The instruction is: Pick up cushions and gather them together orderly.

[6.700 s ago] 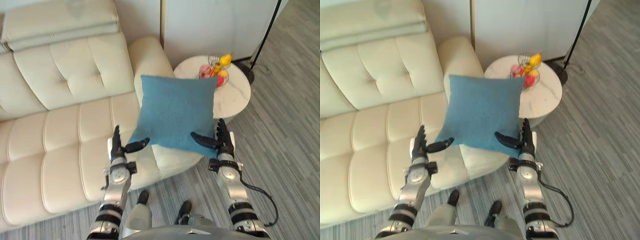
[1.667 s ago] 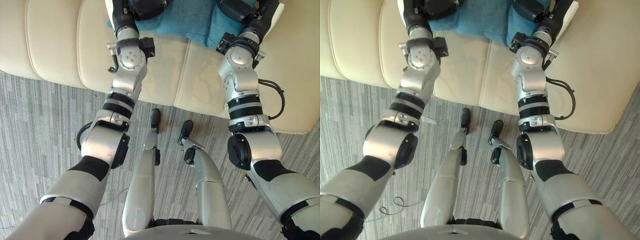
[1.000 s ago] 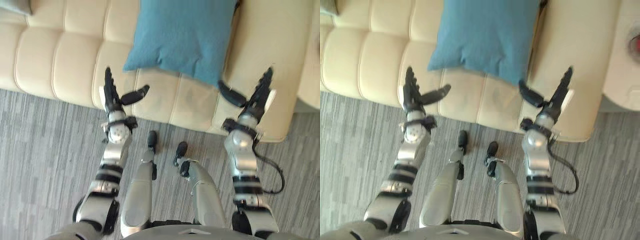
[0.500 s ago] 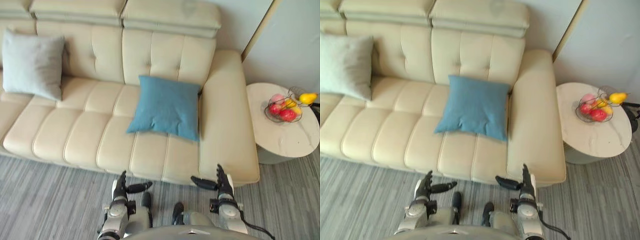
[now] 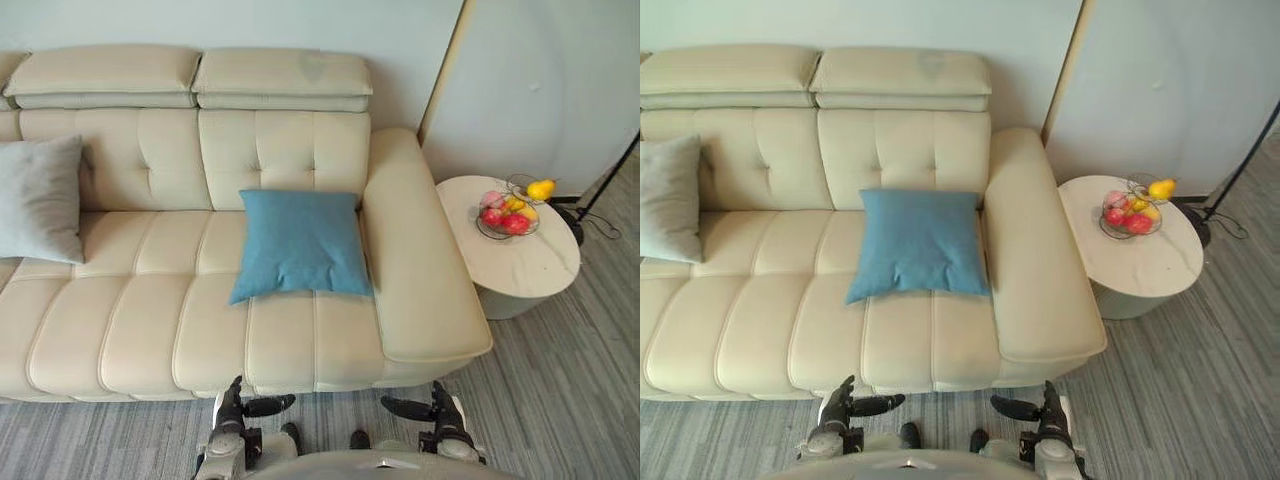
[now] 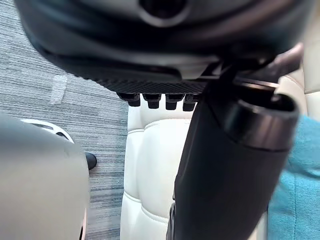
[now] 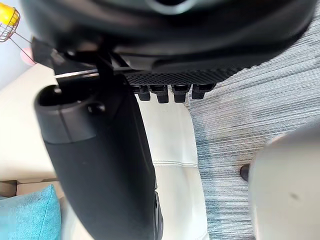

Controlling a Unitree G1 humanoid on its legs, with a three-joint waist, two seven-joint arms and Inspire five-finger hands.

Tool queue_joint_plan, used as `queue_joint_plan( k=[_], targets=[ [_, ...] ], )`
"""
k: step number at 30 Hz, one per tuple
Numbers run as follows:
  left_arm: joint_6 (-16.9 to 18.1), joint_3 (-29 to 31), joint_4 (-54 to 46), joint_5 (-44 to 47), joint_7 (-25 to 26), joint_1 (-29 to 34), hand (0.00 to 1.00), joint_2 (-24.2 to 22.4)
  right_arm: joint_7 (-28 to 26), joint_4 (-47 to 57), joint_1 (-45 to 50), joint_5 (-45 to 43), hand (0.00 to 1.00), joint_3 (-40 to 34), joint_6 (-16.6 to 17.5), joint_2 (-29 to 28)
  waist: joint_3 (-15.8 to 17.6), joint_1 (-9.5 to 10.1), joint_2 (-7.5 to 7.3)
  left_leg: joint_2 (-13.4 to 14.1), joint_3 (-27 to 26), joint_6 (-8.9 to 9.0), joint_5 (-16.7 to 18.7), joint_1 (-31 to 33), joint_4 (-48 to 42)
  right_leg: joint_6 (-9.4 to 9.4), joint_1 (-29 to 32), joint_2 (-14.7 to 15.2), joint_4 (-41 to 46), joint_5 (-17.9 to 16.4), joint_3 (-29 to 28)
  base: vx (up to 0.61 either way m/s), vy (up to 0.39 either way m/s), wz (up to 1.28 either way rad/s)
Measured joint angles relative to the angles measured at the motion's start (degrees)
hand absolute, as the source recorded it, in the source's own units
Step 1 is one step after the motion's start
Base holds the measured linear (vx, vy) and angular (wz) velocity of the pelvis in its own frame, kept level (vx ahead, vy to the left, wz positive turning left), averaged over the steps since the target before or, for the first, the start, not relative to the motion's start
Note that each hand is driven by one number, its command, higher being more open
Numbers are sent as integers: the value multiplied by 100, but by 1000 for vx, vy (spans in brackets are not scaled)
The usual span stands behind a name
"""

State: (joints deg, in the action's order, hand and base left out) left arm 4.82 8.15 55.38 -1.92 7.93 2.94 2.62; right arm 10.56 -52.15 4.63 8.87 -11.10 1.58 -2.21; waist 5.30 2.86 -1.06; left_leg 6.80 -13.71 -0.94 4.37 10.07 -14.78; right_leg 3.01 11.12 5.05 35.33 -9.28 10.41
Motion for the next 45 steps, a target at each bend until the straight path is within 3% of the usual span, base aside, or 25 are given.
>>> queue_joint_plan(
  k=[2, 4, 5, 6, 7, 8, 9, 11, 12, 13, 15, 16, 20, 22, 24, 29, 32, 37, 38, 45],
  targets=[
    [3, 8, -100, 7, 42, 4, 100, 21, 0, -29, 8, -16, 100, 0, -1, -50, -85, 24, -145, -12, 173, 50, -42, 337, -355, 313, -195, 292, 1074, -191, -207, -109, -137, 35],
    [-1, 37, -171, 7, 61, 33, 100, 34, 1, -44, -5, -15, 100, 0, -1, -81, -109, 126, -253, -16, 223, 119, -101, 596, -594, 461, -548, 362, 956, -282, -368, -163, -221, 18],
    [-7, 62, -182, 10, 75, 22, 100, 13, 7, -55, -42, -14, 100, -4, -3, -75, -117, 221, -309, 3, 239, 144, -157, 723, -695, 501, -759, 303, 499, -648, -360, -229, -263, 7],
    [-15, 59, -257, 15, 96, 1, 100, -14, 40, -59, -107, -15, 100, -9, -8, -32, -109, 300, -262, 52, 266, 211, -412, 862, -568, 203, -946, 174, -188, -1001, -195, -268, -269, 2],
    [-15, 59, -261, 16, 97, 2, 100, -17, 43, -59, -110, -15, 100, -8, -8, -29, -109, 300, -260, 56, 266, 214, -420, 867, -556, 200, -949, 166, -221, -1008, -188, -411, -347, 9],
    [-8, 45, -284, 18, 142, 4, 100, -83, 121, -57, -246, -15, 100, 5, -7, 40, -79, 348, -71, 151, 343, 334, -831, 1017, -215, 69, -1029, -82, -822, -1109, -23, -365, -281, 14],
    [-9, 1, -282, 20, 154, 4, 100, -108, 143, -58, -334, -15, 100, 10, -8, 75, -19, 346, 35, 225, 408, 392, -1170, 1035, 139, 60, -1018, -235, -1068, -1113, 81, -252, -170, 20],
    [-14, -43, -281, 19, 154, -1, 100, -152, 194, -58, -364, -15, 100, 82, -9, 143, 98, 324, 203, 328, 481, 445, -1657, 993, 608, 56, -995, -418, -1151, -1111, 348, -311, -160, 44],
    [-16, -57, -288, 19, 151, 0, 100, -178, 234, -78, -331, -15, 100, 107, -18, 197, 157, 303, 226, 366, 421, 486, -1701, 996, 702, 12, -913, -428, -1076, -1106, 637, -453, -197, 56],
    [-19, -14, -350, 26, 170, -18, 100, -167, 295, -122, -340, -15, 100, 101, -48, 218, 215, 333, 141, 360, 246, 493, -1536, 996, 496, -352, -864, -292, -1045, -1122, 938, -323, -106, 33],
    [-25, -4, -359, 21, 204, -41, 100, -172, 342, -117, -366, -15, 100, 101, -48, 250, 246, 327, 89, 300, 218, 480, -1184, 1029, -20, -452, -791, -169, -1047, -1114, 1032, -161, -41, 5],
    [-32, -17, -352, 18, 205, -64, 100, -176, 352, -118, -365, -15, 100, 100, -48, 269, 263, 311, 62, 235, 287, 461, -774, 1050, -512, -487, -739, -58, -1043, -1092, 1090, -105, 41, 9],
    [-33, -1, -333, 14, 205, -126, 100, -189, 337, -183, -248, -11, 100, 48, -55, 253, 263, 287, 48, 170, 880, 554, 484, 804, -1743, -402, -613, 122, -1030, -918, 1203, -128, 160, 17],
    [-37, 16, -264, -7, 207, -124, 100, -226, 324, -207, -250, 1, 100, -35, -55, 211, 222, 269, 114, 160, 1042, 650, 775, 504, -1299, -261, -542, 120, -1086, -791, 1178, -85, 201, 5],
    [-55, 18, -199, -73, 227, -143, 100, -147, 277, -273, -268, 2, 100, -122, -84, 3, 133, 271, -88, -11, 937, 559, 558, 384, -748, -110, -536, 148, -1499, -505, 1019, -86, 212, -3],
    [-116, 13, -14, -132, 249, -5, 100, -124, 248, -275, -175, 2, 100, -309, -82, -53, -124, 221, -43, -337, 797, 316, 224, -10, -68, 73, -845, 270, -2218, -19, 910, -27, 134, -2],
    [-130, 30, 107, -211, 248, 55, 100, -126, 248, -296, -158, 2, 100, -459, -83, -44, -184, 207, 21, -427, 746, 269, 96, -223, 197, 94, -994, 282, -2440, 117, 840, 14, 49, -9],
    [-141, 190, 211, -312, 205, 79, 100, -133, 234, -507, -152, 5, 100, -575, -105, -43, -242, 207, -17, -498, 720, 271, -131, -514, 625, 59, -1153, 249, -2626, 213, 806, -1, 9, -2],
    [-153, 402, 463, -331, 141, 15, 100, -95, 129, -1081, -367, 9, 100, -797, -109, 237, -99, 113, 22, -589, 893, 313, -606, -1348, 1831, -95, -1608, 58, -3162, 344, 293, 0, 0, 0],
    [-153, 404, 464, -331, 140, 16, 100, -96, 129, -1081, -365, 9, 100, -797, -109, 236, -101, 115, 25, -589, 894, 313, -606, -1348, 1831, -95, -1610, 58, -3162, 345, 295, 0, 0, 0]
  ],
)
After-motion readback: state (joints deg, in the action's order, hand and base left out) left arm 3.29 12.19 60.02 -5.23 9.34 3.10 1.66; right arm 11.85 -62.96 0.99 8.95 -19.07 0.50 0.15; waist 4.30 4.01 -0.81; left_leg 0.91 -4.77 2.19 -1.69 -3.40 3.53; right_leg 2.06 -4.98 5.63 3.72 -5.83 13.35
